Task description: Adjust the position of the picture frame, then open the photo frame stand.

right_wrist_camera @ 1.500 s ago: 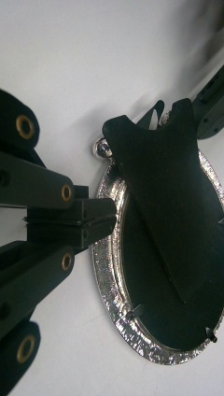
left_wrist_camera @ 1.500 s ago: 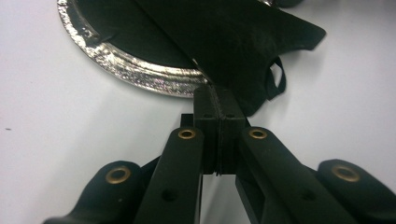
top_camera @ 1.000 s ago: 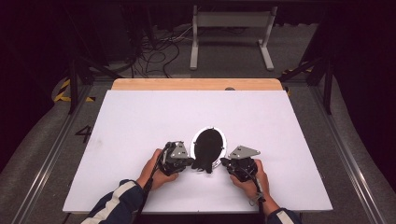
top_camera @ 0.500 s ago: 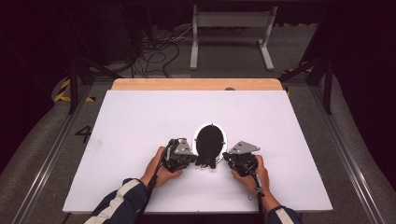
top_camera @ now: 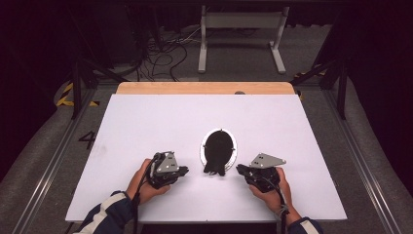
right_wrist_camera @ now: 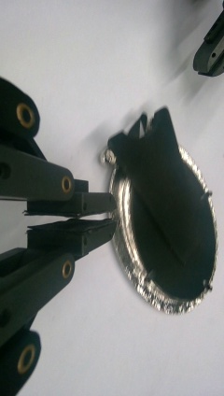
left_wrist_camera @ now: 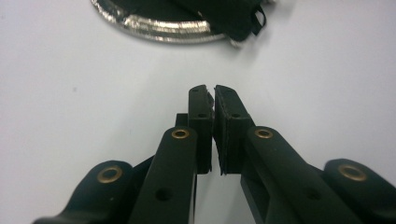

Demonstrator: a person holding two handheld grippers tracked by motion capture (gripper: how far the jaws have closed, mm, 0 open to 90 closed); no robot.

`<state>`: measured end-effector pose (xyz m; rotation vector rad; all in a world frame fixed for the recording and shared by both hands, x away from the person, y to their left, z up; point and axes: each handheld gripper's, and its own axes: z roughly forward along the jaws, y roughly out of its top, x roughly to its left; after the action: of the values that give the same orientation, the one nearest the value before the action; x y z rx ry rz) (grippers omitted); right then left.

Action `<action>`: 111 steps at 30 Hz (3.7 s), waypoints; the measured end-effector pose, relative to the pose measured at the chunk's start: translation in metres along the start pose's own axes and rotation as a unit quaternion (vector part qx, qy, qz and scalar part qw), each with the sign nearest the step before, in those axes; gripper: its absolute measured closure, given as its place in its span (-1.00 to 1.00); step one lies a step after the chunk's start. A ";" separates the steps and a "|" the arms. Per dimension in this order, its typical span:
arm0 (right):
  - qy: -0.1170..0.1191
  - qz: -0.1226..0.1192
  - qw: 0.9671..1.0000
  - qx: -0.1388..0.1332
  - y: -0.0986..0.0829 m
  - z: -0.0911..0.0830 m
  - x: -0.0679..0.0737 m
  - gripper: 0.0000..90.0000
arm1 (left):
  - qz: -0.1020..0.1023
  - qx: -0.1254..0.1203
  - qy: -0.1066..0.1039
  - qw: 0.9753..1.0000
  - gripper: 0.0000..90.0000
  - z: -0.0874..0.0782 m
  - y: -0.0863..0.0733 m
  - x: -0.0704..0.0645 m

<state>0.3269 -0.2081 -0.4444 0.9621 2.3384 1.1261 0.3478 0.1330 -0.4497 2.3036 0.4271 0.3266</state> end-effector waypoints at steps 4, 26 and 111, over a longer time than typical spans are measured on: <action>0.008 -0.027 1.000 0.014 0.004 0.007 0.018 0.97 | -0.016 -0.014 0.007 1.000 0.91 -0.014 -0.013 0.001; -0.072 0.037 0.996 0.033 0.014 0.046 -0.033 1.00 | 0.000 0.015 -0.039 0.999 0.99 0.055 0.036 -0.005; 0.039 -0.025 0.996 0.077 0.009 0.010 0.010 0.40 | -0.115 -0.055 0.121 0.984 -0.61 -0.070 -0.077 0.025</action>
<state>0.3290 -0.1916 -0.4438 0.9200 2.5283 0.9923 0.3300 0.2383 -0.4552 2.0882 0.7717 0.5039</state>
